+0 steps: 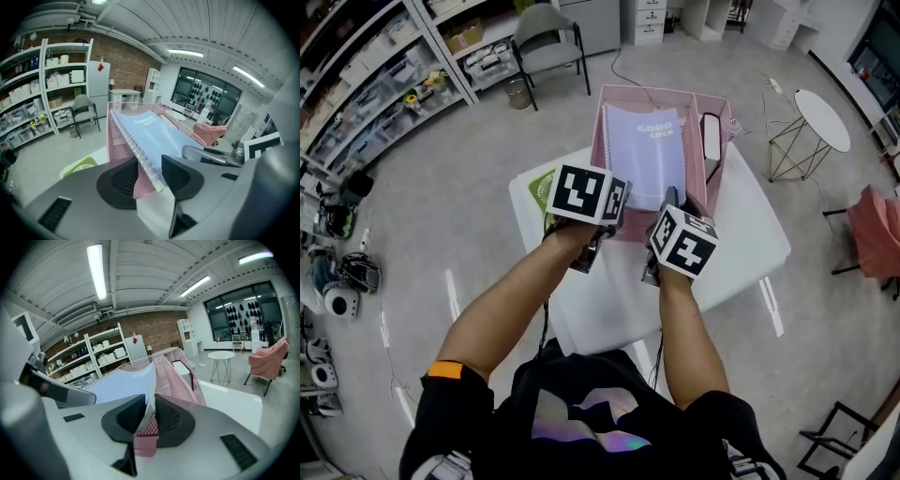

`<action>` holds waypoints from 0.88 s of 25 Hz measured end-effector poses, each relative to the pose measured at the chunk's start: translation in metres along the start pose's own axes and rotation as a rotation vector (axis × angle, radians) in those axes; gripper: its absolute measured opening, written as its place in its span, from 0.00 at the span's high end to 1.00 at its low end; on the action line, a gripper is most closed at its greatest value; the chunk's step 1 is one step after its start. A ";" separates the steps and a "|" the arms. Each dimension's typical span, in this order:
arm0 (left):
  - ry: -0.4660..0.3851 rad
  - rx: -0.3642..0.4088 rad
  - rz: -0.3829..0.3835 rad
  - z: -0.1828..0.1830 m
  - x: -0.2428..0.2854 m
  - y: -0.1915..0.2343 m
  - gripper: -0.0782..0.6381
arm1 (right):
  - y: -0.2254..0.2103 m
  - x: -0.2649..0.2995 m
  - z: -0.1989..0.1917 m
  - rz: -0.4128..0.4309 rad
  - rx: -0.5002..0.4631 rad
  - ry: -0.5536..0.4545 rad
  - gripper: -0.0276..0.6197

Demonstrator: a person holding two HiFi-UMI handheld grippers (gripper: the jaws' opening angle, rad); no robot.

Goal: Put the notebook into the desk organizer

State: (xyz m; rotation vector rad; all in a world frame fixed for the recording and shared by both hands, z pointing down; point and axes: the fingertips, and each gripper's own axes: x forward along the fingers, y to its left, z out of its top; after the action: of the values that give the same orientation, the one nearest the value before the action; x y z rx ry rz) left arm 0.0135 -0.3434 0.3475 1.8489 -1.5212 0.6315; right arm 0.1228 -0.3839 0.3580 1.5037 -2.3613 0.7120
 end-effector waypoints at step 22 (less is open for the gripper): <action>-0.094 0.074 -0.002 0.007 -0.025 0.004 0.54 | 0.006 -0.009 0.000 -0.028 -0.128 -0.006 0.67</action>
State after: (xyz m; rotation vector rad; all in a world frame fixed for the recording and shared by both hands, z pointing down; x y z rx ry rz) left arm 0.0044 -0.3327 0.3259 1.9597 -1.5752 0.6149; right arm 0.1211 -0.3748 0.3527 1.4840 -2.3371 0.5391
